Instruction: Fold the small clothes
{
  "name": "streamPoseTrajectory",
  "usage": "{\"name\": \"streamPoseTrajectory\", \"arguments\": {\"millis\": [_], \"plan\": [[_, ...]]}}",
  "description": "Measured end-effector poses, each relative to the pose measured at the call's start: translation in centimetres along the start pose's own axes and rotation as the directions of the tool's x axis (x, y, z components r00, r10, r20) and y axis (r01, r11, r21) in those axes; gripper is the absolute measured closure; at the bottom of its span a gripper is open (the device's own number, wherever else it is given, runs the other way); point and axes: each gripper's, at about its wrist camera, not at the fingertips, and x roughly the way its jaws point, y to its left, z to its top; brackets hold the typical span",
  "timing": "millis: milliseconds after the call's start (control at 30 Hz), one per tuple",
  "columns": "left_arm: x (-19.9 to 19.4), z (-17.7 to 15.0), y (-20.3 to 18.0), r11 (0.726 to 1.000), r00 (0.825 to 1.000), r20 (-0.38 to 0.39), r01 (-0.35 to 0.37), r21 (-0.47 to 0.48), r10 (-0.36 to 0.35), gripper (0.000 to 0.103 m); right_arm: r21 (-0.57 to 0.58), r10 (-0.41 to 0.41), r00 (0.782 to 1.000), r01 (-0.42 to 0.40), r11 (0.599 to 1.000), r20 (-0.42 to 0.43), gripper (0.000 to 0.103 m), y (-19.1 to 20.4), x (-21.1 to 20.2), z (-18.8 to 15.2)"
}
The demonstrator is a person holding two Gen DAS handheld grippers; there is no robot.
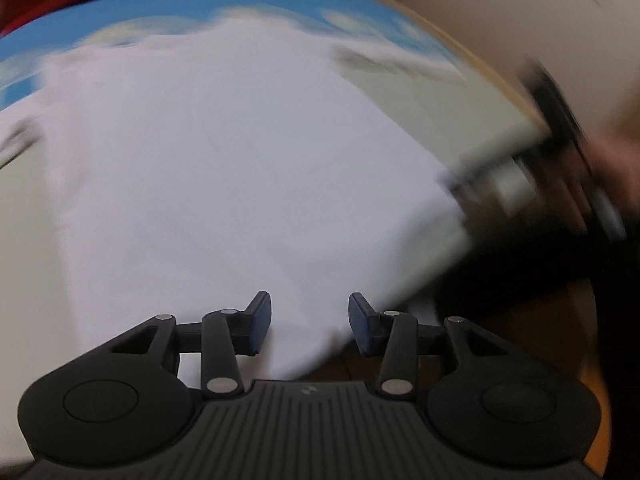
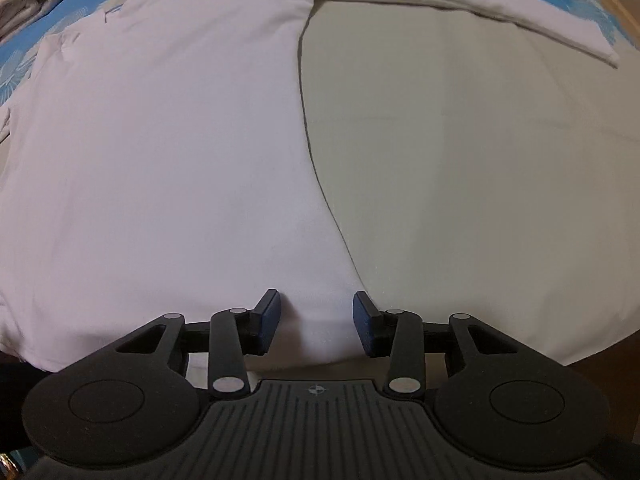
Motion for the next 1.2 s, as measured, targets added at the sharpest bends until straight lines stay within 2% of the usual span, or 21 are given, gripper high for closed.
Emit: {"name": "streamPoseTrajectory", "arguments": {"millis": [67,133,200,300,333,367,400,533,567,633,667,733,800,867,900,967,1000,1033,1067,1133,1200], "plan": [[0.2,0.4,2.9,0.982,0.995,-0.008,-0.102,-0.162,0.102,0.056,-0.007,-0.042,0.999,0.042,0.999,0.017,0.061,0.1,-0.3,-0.1],[1.1,0.3,5.5,0.930,0.974,-0.092,-0.225,-0.290,0.207,0.056,-0.017,-0.101,0.994,0.102,0.995,0.028,0.060,0.1,-0.4,-0.2],[2.0,-0.5,7.1,0.887,0.951,-0.184,-0.301,-0.350,0.250,0.059,-0.003,-0.125,0.992,0.125,0.992,0.014,0.059,-0.4,0.0,-0.1],[2.6,-0.9,7.6,0.877,0.942,-0.219,-0.319,-0.359,0.253,0.062,0.019,-0.104,0.995,0.104,0.994,-0.003,0.061,-1.8,0.5,-0.8],[2.6,-0.8,7.5,0.879,0.944,-0.217,-0.313,-0.359,0.248,0.070,0.011,-0.094,0.996,0.094,0.996,-0.001,0.078,-1.7,0.4,-0.8],[2.6,-1.0,7.6,0.881,0.946,-0.222,-0.305,-0.360,0.237,0.103,0.005,-0.073,0.997,0.073,0.997,-0.002,0.094,-1.7,0.3,-0.8],[2.6,-1.1,7.6,0.880,0.946,-0.229,-0.303,-0.366,0.231,0.103,0.007,-0.064,0.998,0.064,0.998,0.000,0.099,-1.7,0.2,-0.8],[0.6,-0.5,7.3,0.885,0.955,-0.154,-0.292,-0.362,0.252,0.103,0.089,-0.039,0.999,0.036,0.995,0.037,0.100,-3.9,-2.7,-0.6],[0.6,-0.6,7.4,0.879,0.947,-0.170,-0.318,-0.355,0.274,0.103,0.115,-0.049,0.998,0.045,0.992,0.029,0.100,-4.6,-2.9,-0.6],[2.0,-0.5,7.6,0.851,0.896,-0.251,-0.432,-0.299,0.367,0.103,0.132,-0.096,0.995,0.096,0.987,-0.005,0.100,-5.6,-2.5,-0.9],[2.4,-0.7,7.8,0.842,0.884,-0.275,-0.451,-0.296,0.377,0.103,0.132,-0.122,0.992,0.124,0.984,-0.023,0.100,-5.8,-2.1,-1.0],[2.4,-0.4,8.1,0.840,0.894,-0.264,-0.436,-0.322,0.363,0.103,0.141,-0.143,0.989,0.147,0.979,-0.035,0.099,-6.0,-1.8,-1.2],[1.5,0.3,7.9,0.857,0.930,-0.187,-0.365,-0.363,0.317,0.096,0.170,-0.127,0.992,0.127,0.977,-0.013,0.096,-6.0,-2.0,-1.2],[1.3,0.9,7.4,0.883,0.961,-0.131,-0.275,-0.381,0.243,0.084,0.164,-0.129,0.991,0.120,0.979,0.044,0.084,-5.6,-2.7,-1.2],[1.6,1.0,7.2,0.892,0.968,-0.126,-0.250,-0.377,0.218,0.081,0.142,-0.125,0.989,0.112,0.983,0.083,0.074,-5.2,-3.1,-1.2],[3.3,1.0,6.8,0.906,0.965,-0.168,-0.248,-0.343,0.201,0.081,0.090,-0.086,0.986,0.074,0.993,0.140,0.071,-4.2,-3.7,-1.1],[4.4,1.0,6.8,0.909,0.954,-0.214,-0.273,-0.316,0.212,0.082,0.049,-0.062,0.988,0.056,0.997,0.140,0.070,-3.6,-3.5,-1.1],[5.4,0.8,6.7,0.909,0.937,-0.257,-0.308,-0.279,0.239,0.086,0.014,-0.058,0.993,0.057,0.998,0.104,0.066,-3.3,-2.8,-1.1],[5.6,1.0,6.5,0.911,0.933,-0.254,-0.320,-0.262,0.255,0.087,-0.003,-0.070,0.996,0.071,0.998,0.049,0.065,-2.8,-1.8,-1.1],[5.1,1.6,6.5,0.904,0.940,-0.222,-0.316,-0.288,0.258,0.087,0.002,-0.109,0.994,0.109,0.994,-0.031,0.064,-2.9,-0.2,-1.4],[4.9,1.9,6.6,0.901,0.948,-0.192,-0.304,-0.310,0.254,0.086,-0.008,-0.097,0.995,0.097,0.995,-0.008,0.064,-2.6,-0.5,-1.1]]}}
